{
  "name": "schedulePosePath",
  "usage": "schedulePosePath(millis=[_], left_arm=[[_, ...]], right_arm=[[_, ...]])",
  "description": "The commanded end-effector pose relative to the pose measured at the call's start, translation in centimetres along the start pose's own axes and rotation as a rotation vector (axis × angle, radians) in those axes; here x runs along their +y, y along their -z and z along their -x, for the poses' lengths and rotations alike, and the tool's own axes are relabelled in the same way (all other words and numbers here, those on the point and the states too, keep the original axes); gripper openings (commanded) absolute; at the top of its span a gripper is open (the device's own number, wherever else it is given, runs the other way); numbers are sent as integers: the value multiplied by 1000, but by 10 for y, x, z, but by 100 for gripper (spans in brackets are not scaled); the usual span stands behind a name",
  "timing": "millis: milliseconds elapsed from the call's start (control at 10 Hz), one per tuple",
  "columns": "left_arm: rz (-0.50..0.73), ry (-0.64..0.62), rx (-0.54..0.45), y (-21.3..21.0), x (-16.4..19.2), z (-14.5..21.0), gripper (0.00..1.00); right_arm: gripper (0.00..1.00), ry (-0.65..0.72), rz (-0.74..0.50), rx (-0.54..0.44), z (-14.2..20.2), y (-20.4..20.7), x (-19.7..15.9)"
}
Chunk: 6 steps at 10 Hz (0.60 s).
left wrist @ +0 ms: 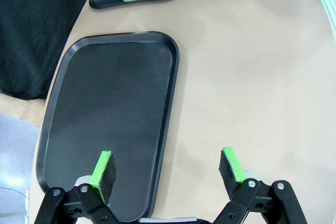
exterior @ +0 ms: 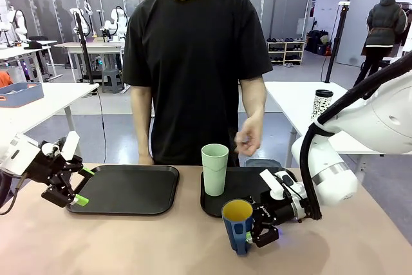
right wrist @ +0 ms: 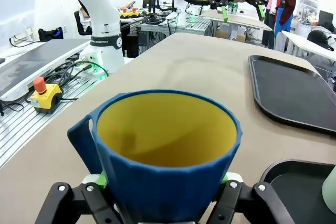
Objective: Sort and store the cups by type.
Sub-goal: Pick up the Handle plastic cup and place it into the empty Flat Tray.
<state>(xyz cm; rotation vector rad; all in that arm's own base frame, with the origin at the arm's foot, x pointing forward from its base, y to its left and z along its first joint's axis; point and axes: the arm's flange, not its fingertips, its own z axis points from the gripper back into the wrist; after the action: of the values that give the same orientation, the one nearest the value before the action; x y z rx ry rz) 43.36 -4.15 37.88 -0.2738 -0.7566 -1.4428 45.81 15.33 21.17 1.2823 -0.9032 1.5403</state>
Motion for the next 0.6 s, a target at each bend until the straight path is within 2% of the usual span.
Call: schedulePosePath(millis=[0,200,400,500], left_arm=[[-8,-1,-7,2,3,0,100],[-8,-1,-7,2,3,0,100],[-8,-1,-7,2,3,0,100],[-8,-1,-7,2,3,0,100]], right_arm=[[53,-25,26,7,5,9,12],[53,-17,53,-22,-15,22,7],[53,-11,60,-6,-30,44,-3],[53,-20,93,-33,-38,54,-11]])
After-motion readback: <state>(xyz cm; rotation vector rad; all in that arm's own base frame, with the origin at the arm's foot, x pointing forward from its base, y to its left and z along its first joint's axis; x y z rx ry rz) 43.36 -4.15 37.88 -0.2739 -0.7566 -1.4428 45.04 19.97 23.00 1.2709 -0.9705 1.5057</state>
